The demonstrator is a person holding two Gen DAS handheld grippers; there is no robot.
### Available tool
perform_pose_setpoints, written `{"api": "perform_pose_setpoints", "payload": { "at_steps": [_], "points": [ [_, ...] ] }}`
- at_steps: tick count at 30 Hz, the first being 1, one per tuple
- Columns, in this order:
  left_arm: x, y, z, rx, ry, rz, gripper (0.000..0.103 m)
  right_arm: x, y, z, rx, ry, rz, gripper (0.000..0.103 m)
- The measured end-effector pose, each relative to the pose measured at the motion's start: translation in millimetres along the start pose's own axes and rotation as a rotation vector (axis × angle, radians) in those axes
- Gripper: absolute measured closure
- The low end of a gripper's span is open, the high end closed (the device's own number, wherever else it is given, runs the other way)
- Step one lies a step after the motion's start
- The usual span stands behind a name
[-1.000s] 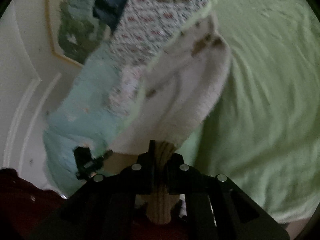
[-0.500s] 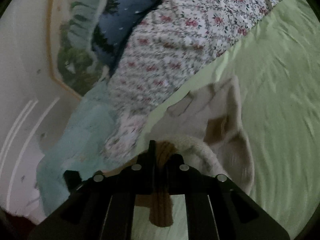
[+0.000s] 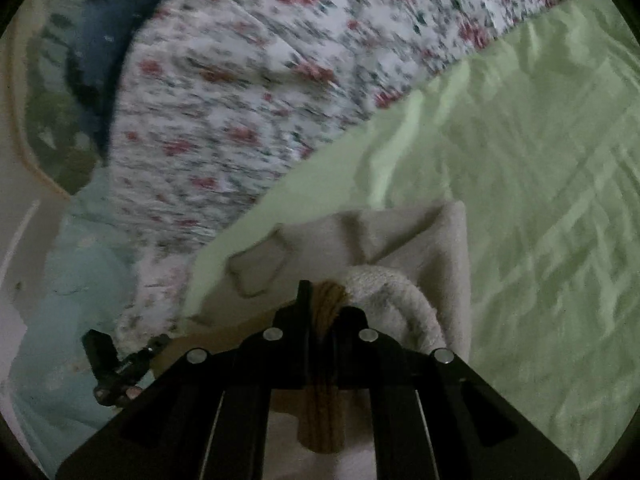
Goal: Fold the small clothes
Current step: 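Fold the hem over the sweater body with both grippers and release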
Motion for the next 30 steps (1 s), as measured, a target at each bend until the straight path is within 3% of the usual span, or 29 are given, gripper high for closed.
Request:
{"api": "perform_pose_setpoints", "payload": {
  "at_steps": [6, 8, 11, 15, 18, 20, 22, 24, 28, 30],
  "points": [
    [12.0, 17.0, 34.1, 0.001, 0.096, -0.040, 0.088, 2.2, -26.8, 33.3, 0.080, 0.055, 0.052, 0.087],
    [23.0, 17.2, 24.2, 0.027, 0.099, -0.047, 0.068, 4.5, -29.1, 24.9, 0.066, 0.044, 0.061, 0.083],
    [45.2, 6.7, -3.8, 0.045, 0.081, -0.026, 0.047, 10.2, -18.4, -4.5, 0.056, -0.023, 0.026, 0.063],
    [89.7, -23.3, -29.8, 0.119, 0.089, -0.011, 0.046, 36.8, 12.0, -39.2, 0.005, -0.070, -0.067, 0.060],
    [117.5, -52.1, -24.6, 0.145, 0.137, 0.056, 0.046, 77.5, 45.7, -19.2, -0.052, 0.088, -0.223, 0.060],
    [123.5, -60.2, -14.2, 0.109, 0.160, 0.108, 0.046, 105.2, 63.7, 7.8, 0.000, 0.230, -0.374, 0.060],
    [115.2, -56.5, -4.5, 0.084, 0.172, 0.124, 0.047, 116.5, 71.2, 28.4, 0.043, 0.314, -0.483, 0.060],
    [95.0, -48.6, 4.4, 0.062, 0.165, 0.114, 0.048, 105.7, 70.1, 43.8, 0.100, 0.329, -0.524, 0.062],
    [41.9, -16.9, 18.4, -0.116, 0.103, 0.080, 0.047, 51.0, 48.0, 64.8, 0.213, 0.261, -0.448, 0.062],
    [23.3, 0.8, 17.8, -0.124, 0.079, 0.021, 0.047, 23.9, 31.0, 63.9, 0.265, 0.191, -0.354, 0.062]
  ]
}}
Point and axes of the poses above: each gripper's, at about its wrist camera, not at the fingertips, and z roughly the way its jaws point, y to its left, x to its underside, the point moved 4 cm from there along z, roughly the way its jaws point
